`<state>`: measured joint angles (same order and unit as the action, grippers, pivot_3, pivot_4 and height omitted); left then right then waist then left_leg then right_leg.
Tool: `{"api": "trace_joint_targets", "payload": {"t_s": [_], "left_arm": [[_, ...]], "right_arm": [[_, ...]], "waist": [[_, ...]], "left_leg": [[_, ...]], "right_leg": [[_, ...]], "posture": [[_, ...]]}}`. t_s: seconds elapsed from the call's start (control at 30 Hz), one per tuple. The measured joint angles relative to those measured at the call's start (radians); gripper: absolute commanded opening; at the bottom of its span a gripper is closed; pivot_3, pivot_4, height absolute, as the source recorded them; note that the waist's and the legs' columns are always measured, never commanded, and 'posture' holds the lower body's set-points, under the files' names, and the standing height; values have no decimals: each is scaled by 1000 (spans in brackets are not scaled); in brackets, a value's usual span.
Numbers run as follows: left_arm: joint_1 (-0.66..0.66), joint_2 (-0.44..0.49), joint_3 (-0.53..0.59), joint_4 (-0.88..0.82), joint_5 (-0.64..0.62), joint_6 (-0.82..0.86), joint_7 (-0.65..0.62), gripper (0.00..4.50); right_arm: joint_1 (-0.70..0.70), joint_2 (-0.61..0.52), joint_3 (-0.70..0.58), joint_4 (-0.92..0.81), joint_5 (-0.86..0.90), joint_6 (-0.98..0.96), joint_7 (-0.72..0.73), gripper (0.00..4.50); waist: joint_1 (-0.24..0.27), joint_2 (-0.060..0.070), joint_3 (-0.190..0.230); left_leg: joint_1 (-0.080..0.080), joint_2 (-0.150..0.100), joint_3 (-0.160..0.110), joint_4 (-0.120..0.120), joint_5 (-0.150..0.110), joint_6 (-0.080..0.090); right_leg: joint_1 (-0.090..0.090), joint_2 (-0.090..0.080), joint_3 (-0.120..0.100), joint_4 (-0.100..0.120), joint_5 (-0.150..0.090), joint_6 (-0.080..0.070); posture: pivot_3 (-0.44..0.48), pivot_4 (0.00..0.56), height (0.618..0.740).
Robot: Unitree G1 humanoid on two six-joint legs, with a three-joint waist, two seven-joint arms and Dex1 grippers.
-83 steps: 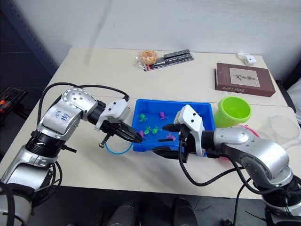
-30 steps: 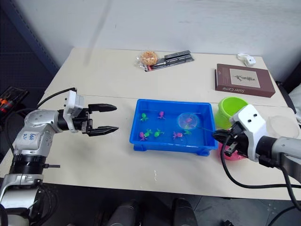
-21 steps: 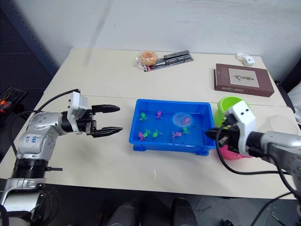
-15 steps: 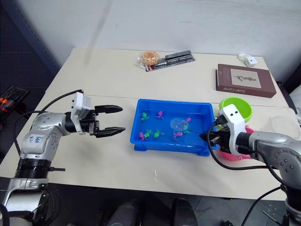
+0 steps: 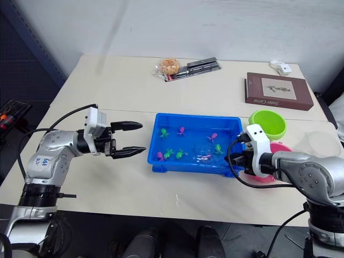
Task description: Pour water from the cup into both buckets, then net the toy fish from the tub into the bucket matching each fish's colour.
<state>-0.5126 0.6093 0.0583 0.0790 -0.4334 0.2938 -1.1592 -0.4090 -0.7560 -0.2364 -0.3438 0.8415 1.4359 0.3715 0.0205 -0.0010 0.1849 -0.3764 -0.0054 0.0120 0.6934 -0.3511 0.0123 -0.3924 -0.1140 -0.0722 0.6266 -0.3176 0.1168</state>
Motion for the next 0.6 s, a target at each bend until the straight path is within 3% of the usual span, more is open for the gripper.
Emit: {"api": "trace_joint_targets", "payload": {"t_s": [0.33, 0.6], "left_arm": [[0, 4, 0, -1, -7, 14, 2, 4448], [11, 98, 23, -7, -33, 73, -35, 4448]], "right_arm": [[-52, 37, -7, 31, -63, 30, -53, 0], [-79, 76, -9, 24, -64, 118, -52, 0]], "waist": [[0, 0, 0], [-14, 0, 0]], "left_leg": [[0, 0, 0, 0, 0, 0], [0, 0, 0, -1, 0, 0]], "right_leg": [[0, 0, 0, 0, 0, 0], [-1, 0, 1, 0, 0, 0]], "posture": [[0, 150, 738], [0, 150, 738]]}}
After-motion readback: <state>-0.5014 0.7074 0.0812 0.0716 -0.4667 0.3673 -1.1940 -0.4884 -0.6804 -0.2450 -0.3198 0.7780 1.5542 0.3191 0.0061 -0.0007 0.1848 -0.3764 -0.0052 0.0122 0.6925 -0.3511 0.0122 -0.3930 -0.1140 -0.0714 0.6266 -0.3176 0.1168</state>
